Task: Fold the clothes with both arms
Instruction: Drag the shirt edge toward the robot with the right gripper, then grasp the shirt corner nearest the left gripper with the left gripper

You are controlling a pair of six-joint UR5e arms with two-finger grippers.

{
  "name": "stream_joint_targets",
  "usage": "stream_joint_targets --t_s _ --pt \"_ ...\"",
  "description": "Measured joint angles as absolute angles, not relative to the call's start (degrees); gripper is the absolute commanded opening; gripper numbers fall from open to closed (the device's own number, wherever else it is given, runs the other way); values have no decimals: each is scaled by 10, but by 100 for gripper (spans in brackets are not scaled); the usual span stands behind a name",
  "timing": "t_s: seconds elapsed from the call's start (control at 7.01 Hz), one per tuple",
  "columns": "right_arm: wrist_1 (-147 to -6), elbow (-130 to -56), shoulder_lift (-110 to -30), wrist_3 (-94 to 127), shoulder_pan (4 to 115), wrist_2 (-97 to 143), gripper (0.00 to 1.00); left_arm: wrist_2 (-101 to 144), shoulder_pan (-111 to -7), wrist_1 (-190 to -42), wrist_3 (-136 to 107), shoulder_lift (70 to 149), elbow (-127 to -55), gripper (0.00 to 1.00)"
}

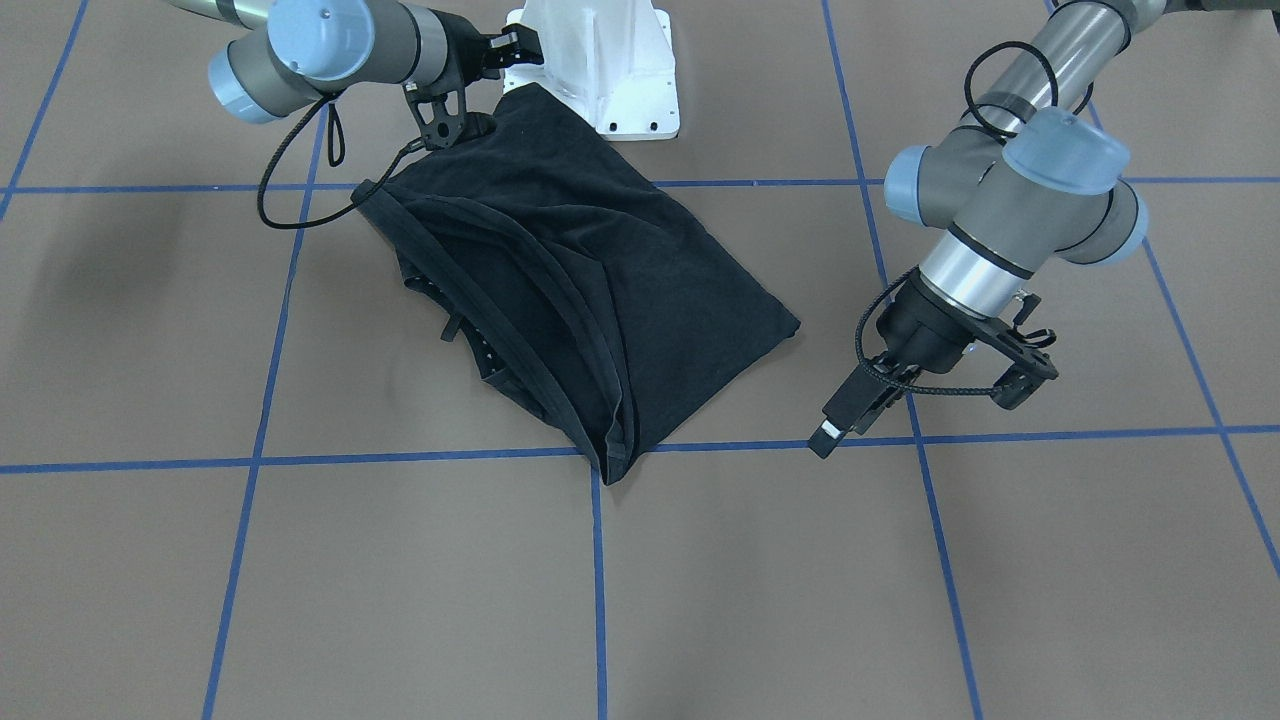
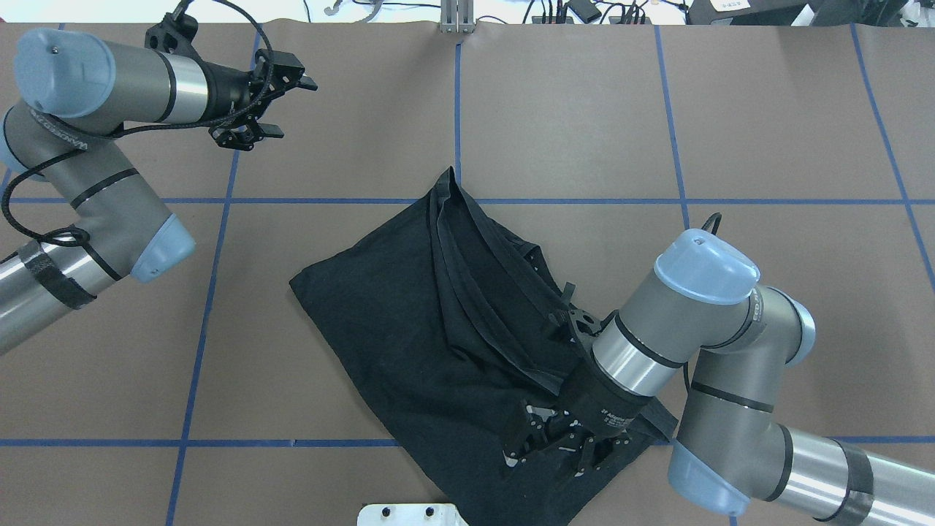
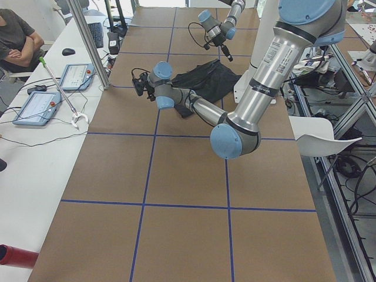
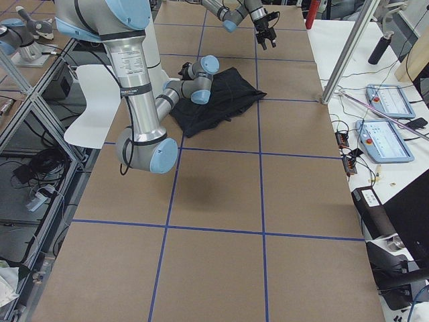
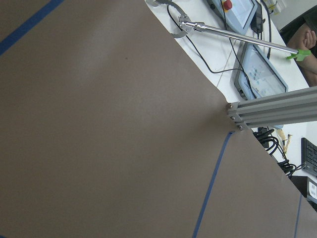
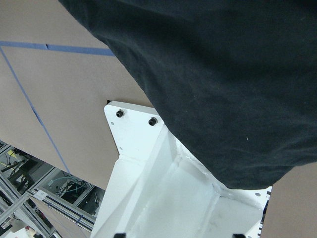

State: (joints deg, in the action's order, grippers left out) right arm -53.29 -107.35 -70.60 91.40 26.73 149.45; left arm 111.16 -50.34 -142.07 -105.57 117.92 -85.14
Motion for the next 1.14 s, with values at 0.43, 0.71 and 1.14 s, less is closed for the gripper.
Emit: stream_joint_targets --t_s 0.43,0.71,1.14 --pt "-532 -1070 -702 910 362 1488 100 1113 -456 -1386 -1014 1098 -918 100" --pt "-533 -1068 -702 910 384 1468 100 1092 -403 -1350 -1006 1070 -940 99" --pt "-533 -1066 -701 911 393 1442 100 1080 -371 -1342 -1005 1053 -943 93"
